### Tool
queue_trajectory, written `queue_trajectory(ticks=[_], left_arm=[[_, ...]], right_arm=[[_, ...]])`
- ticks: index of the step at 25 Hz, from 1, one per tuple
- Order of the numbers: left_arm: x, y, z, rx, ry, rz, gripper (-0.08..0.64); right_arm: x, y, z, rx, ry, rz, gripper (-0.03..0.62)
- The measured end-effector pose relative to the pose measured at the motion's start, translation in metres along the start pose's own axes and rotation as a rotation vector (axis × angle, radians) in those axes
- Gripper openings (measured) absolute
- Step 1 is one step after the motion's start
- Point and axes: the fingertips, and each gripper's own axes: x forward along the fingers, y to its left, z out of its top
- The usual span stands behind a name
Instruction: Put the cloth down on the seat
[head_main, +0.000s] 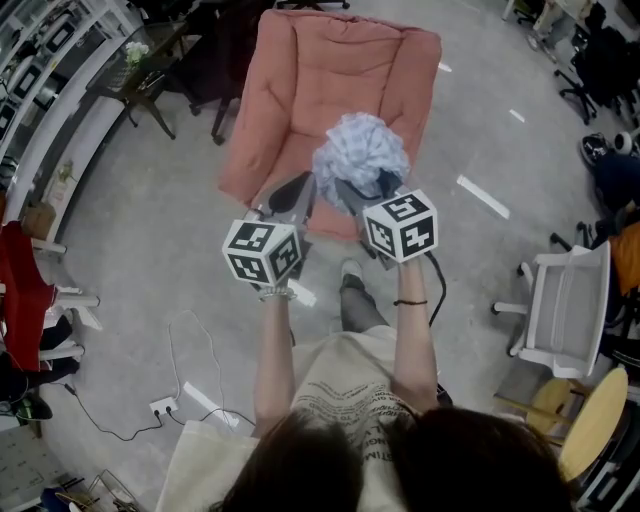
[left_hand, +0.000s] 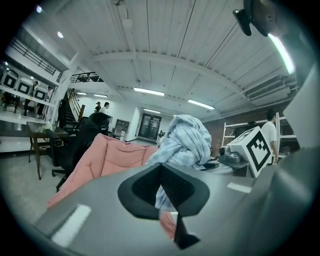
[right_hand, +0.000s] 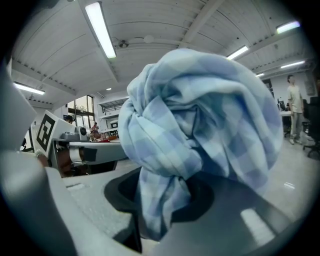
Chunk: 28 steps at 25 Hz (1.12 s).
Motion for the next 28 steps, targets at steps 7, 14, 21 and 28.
queue_trajectory(ticks=[7, 14, 21, 28], left_arm=[[0.042, 0.028, 0.002, -0.023, 0.032, -0.011, 0.005], [0.095, 0.047, -0.012, -0.072, 0.069, -0.024, 0.005], [0.137, 0.062, -0.023, -0.099, 0.123, -0.03, 0.005], [0.171, 0.07, -0.029, -0.125, 0.162, -0.023, 0.005]], right_arm=[[0.036, -0.033, 0.008, 0.042, 0.029, 0.003, 0.129], [0.061, -0.08, -0.012, 0.085, 0.109, 0.004, 0.129], [0.082, -0.116, -0.017, 0.136, 0.153, 0.018, 0.129], [0.099, -0.149, -0.016, 0.157, 0.188, 0.043, 0.129]])
